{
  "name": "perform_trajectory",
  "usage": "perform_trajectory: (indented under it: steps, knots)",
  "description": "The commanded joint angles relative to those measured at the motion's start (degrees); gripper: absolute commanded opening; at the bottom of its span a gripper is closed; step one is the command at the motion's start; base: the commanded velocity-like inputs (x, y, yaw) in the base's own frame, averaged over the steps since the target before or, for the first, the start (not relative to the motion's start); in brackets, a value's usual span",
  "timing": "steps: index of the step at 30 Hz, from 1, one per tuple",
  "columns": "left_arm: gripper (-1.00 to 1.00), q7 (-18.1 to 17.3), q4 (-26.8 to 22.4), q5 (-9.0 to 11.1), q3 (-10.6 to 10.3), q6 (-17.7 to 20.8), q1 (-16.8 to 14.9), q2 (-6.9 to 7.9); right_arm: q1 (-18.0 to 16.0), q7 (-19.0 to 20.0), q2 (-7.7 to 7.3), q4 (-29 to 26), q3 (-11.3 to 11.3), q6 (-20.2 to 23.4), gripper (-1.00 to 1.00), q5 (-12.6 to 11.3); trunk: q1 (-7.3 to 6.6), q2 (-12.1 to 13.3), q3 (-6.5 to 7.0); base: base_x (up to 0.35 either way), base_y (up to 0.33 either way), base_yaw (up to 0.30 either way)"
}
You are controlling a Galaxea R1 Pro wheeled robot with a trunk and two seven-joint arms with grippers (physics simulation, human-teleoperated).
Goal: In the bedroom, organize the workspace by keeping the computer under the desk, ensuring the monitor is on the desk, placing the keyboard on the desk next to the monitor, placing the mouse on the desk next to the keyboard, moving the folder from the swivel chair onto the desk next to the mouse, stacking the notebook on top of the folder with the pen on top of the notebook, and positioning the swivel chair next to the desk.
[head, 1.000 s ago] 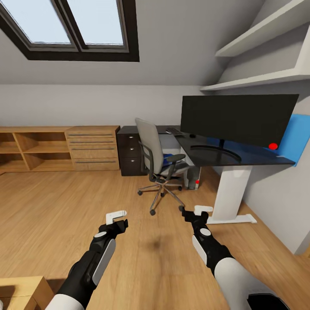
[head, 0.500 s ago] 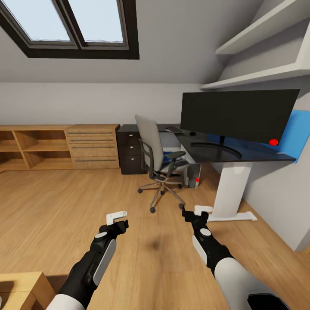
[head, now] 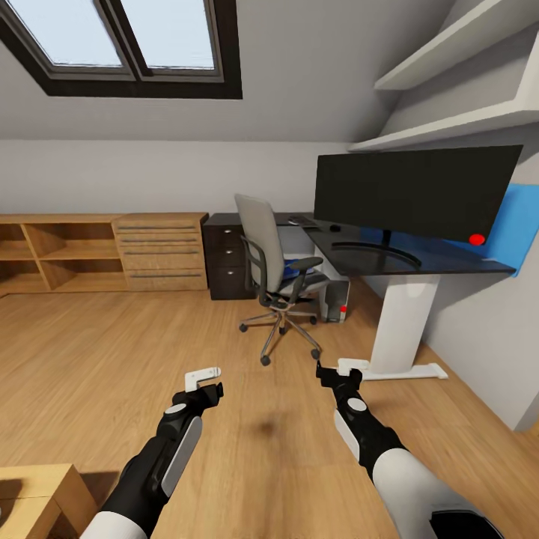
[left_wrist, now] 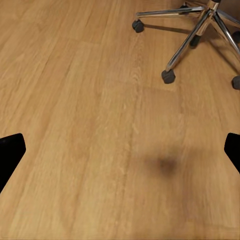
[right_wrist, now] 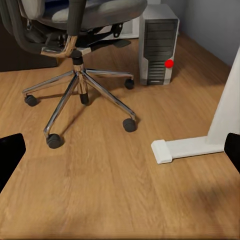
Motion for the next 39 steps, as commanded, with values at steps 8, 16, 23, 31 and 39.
perform_trajectory:
  steps: [8, 16, 23, 31, 39]
  knots:
    - [1.00, 0.5, 0.1, 0.7, -0.1, 0.2, 0.0, 0.11, 0.0, -0.1, 0.02, 0.1, 0.0, -0.2, 1.00, 0.1, -0.01, 0.0, -0.06, 0.000, 0.000, 0.000]
    - [1.00, 0.4, 2.0, 0.6, -0.1, -0.1, 0.0, 0.20, 0.0, -0.1, -0.06, 0.2, 0.0, -0.2, 1.00, 0.1, -0.01, 0.0, -0.06, 0.180, 0.000, 0.000]
    - [1.00, 0.4, 2.0, 0.6, -0.1, -0.2, 0.0, 0.20, 0.0, -0.1, -0.06, 0.2, 0.0, -0.2, 1.00, 0.1, -0.01, 0.0, -0.06, 0.320, -0.005, 0.000]
    - [1.00, 0.4, 2.0, 0.6, -0.1, -0.2, 0.0, 0.20, 0.0, -0.1, -0.09, 0.1, 0.1, -0.2, 1.00, 0.1, -0.01, 0.0, -0.06, 0.321, -0.068, 0.000]
    - [1.00, 0.4, 2.0, 0.6, -0.1, -0.2, 0.0, 0.25, 0.0, -0.1, -0.06, 1.5, 0.1, -0.2, 1.00, 0.1, -0.01, 0.0, -0.06, 0.321, -0.024, 0.000]
